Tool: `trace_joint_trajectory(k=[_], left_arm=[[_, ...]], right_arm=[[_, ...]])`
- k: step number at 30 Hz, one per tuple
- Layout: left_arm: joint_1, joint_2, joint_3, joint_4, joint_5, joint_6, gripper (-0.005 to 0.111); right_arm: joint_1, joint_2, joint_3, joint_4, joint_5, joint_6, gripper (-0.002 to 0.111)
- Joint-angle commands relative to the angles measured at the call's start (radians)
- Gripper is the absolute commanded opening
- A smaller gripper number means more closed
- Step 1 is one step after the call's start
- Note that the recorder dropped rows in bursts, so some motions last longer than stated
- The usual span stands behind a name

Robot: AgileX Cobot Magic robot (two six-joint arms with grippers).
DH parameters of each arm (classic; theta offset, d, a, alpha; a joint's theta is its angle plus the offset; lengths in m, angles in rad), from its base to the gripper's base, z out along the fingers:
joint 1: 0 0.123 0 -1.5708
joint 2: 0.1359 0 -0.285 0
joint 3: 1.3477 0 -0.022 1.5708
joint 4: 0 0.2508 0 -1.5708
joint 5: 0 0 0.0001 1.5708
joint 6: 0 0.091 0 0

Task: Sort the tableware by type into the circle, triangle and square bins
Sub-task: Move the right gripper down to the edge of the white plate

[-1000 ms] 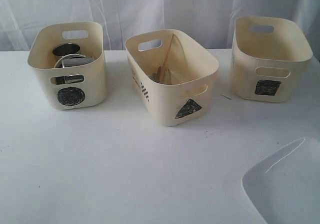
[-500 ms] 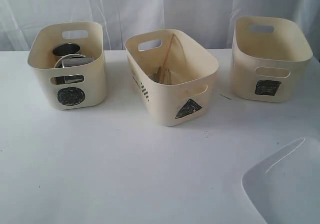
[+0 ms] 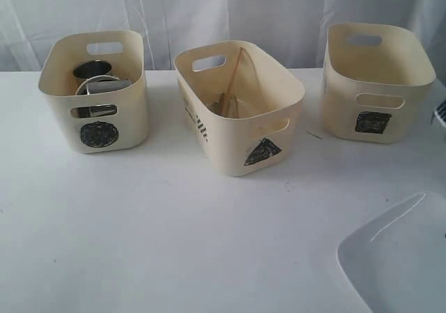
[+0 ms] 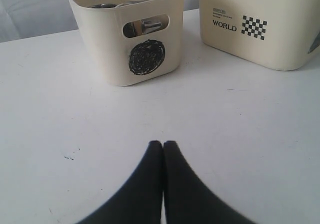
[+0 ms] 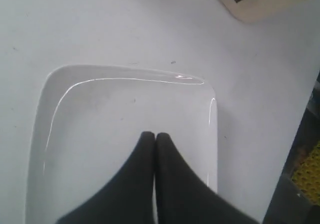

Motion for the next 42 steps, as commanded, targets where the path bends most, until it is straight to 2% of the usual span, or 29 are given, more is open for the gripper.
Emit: trace_joint_trajectory(k=[1,4,7,14,17,20,24,27,30,32,42], left_arm=[[0.002,-0.005,0.005,-0.002,-0.004,-0.001,0.000],[0.002,-0.005,0.005,-0.002,-0.004,-0.001,0.000],[0.002,-0.005,0.005,-0.002,-0.004,-0.001,0.000],[0.002,-0.005,0.005,-0.002,-0.004,-0.001,0.000],[0.002,-0.005,0.005,-0.002,-0.004,-0.001,0.000],[0.002,-0.005,0.005,-0.002,-0.004,-0.001,0.000],[0.002,-0.005,0.005,-0.002,-0.004,-0.001,0.000],[0.002,-0.005,0.005,-0.002,-0.004,-0.001,0.000],[0.002,-0.005,0.005,-0.002,-0.004,-0.001,0.000],[0.002,-0.005,0.005,-0.002,-0.004,-0.001,0.000],[0.002,-0.005,0.005,-0.002,-0.004,-0.001,0.000]], right_arm=[[0.056,0.056,-0.005,-0.103,0.016,0.008,0.000],[0.089,0.077,0.011,-0.203,0.033,0.045,0.000],[0.165,0.107,0.036,-0.295,0.092,0.162,0.000],[0.492,0.208,0.094,-0.370,0.189,0.477,0.000],[0.610,0.283,0.094,-0.402,0.240,0.553,0.001],[0.687,0.370,0.094,-0.437,0.240,0.608,0.010],[0.730,0.458,0.096,-0.439,0.240,0.675,0.032],[0.738,0.528,0.098,-0.439,0.240,0.796,0.050],[0.738,0.593,0.098,-0.435,0.240,0.895,0.061],[0.738,0.631,0.098,-0.435,0.235,0.930,0.064],[0.738,0.767,0.040,-0.420,0.087,0.995,0.064]])
